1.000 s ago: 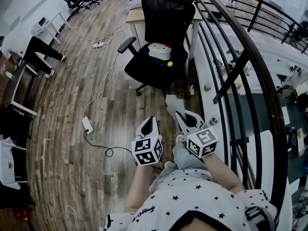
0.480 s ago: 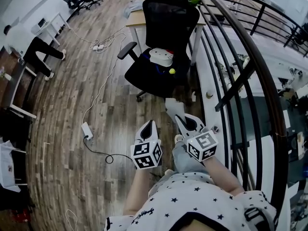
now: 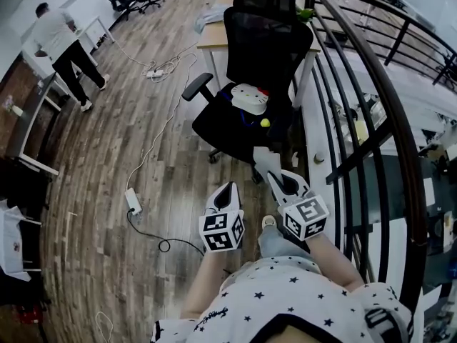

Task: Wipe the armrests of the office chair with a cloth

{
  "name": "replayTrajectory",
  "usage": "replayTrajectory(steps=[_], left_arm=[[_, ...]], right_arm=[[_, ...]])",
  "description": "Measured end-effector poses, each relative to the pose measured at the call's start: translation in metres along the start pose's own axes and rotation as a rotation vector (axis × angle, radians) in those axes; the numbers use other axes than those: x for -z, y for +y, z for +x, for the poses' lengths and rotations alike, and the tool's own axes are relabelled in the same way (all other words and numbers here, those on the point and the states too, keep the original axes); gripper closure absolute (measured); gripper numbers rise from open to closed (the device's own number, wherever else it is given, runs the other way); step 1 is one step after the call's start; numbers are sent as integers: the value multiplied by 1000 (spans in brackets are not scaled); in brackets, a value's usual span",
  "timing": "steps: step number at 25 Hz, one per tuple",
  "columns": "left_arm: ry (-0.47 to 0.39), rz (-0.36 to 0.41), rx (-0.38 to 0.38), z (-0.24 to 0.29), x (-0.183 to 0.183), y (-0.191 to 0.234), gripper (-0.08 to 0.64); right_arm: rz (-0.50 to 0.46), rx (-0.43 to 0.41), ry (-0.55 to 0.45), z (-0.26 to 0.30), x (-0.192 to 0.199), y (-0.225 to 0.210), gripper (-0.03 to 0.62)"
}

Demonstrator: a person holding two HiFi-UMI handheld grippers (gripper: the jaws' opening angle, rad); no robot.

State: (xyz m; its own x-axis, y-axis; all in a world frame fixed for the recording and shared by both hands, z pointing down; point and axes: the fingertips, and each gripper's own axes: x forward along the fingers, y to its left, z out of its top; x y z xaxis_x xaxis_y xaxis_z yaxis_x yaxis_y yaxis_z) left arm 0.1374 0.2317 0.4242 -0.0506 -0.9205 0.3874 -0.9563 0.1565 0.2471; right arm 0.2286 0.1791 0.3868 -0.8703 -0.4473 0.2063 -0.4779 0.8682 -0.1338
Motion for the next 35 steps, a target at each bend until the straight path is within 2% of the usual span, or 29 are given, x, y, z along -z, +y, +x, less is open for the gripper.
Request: replayTrajectory(steps=[6, 19, 25, 35], left_arm=[[-10, -10, -13, 44, -24, 0, 557], [-15, -7, -29, 134, -62, -3, 557], [6, -15, -59, 163, -60, 3, 557], [76, -18, -58, 198, -46, 12, 557]], right_arm=[[-31, -6, 11, 33, -15, -39, 566], [-4, 3, -5, 81, -34, -125, 566], [10, 2, -16, 95, -35, -156, 566], [45, 79, 48, 102, -8, -200, 566]])
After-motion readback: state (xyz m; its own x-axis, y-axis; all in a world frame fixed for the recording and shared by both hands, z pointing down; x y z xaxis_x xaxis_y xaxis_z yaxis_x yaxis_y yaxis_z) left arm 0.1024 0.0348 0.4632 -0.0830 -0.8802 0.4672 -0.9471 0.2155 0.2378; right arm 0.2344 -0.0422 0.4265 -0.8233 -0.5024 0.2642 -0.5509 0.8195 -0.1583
